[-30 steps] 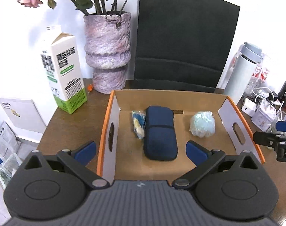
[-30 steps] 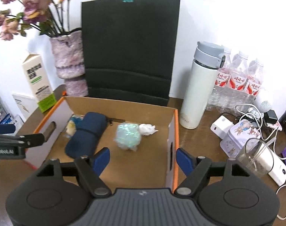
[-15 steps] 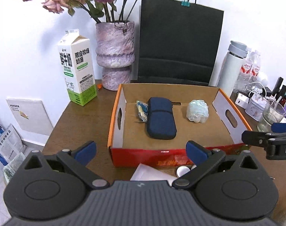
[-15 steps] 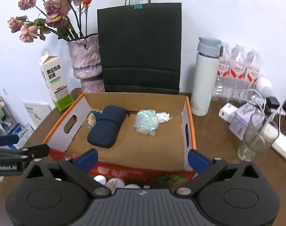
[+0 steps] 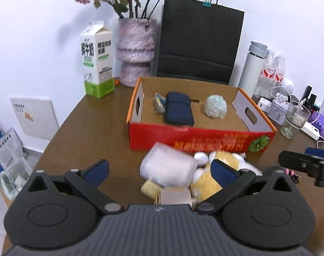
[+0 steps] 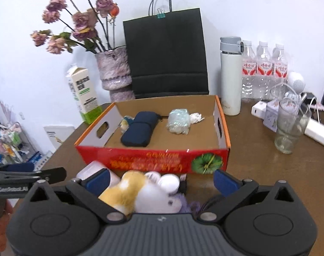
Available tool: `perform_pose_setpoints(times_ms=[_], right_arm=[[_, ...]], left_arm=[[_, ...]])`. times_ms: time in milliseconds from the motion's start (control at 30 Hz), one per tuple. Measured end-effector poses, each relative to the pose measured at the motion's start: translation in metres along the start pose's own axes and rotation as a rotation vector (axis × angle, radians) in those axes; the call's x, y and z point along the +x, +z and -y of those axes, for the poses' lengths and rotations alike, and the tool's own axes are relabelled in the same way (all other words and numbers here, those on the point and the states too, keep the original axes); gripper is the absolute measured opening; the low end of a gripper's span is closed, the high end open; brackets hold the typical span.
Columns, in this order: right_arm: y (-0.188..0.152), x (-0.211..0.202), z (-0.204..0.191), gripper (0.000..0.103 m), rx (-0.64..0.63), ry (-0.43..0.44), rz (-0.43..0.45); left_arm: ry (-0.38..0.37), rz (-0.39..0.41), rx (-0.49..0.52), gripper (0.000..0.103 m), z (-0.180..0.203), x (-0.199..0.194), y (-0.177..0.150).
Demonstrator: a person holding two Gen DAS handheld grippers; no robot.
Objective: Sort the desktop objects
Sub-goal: 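Move both open tools back toward the remaining objects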
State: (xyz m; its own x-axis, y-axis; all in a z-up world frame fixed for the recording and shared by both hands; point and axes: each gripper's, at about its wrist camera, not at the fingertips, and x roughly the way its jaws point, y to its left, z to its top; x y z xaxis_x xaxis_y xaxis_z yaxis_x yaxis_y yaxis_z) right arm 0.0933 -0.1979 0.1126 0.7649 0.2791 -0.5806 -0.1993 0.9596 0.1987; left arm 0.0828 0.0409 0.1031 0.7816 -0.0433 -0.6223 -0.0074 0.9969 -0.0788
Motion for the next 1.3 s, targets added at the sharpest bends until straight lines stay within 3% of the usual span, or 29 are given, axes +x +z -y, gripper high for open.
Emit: perform_pose_setpoints(times_ms=[367, 700, 1133, 1300], right_arm=[[-0.07, -0.033, -0.008, 0.103, -0.04, -0.034, 0.038], [-0.124, -0.057, -0.014, 0.103, -0.025, -0.046, 0.044], [-0.175, -0.09, -0.006, 0.103, -0.002, -0.099, 0.042], [-0.186, -0.096, -0.013, 0.103, -0.037, -0.096, 0.062]], left_arm=[[0.008, 0.033, 0.016, 0.103, 0.002, -0.03, -0.055], [-0.04, 0.039, 0.03, 0.103, 0.009, -0.056, -0.115], [-0.046, -0.013, -0.051, 0.103, -0.005, -0.076, -0.173], [-0.041, 0.031, -0.01, 0.103, 0.003, -0.081, -0.178]])
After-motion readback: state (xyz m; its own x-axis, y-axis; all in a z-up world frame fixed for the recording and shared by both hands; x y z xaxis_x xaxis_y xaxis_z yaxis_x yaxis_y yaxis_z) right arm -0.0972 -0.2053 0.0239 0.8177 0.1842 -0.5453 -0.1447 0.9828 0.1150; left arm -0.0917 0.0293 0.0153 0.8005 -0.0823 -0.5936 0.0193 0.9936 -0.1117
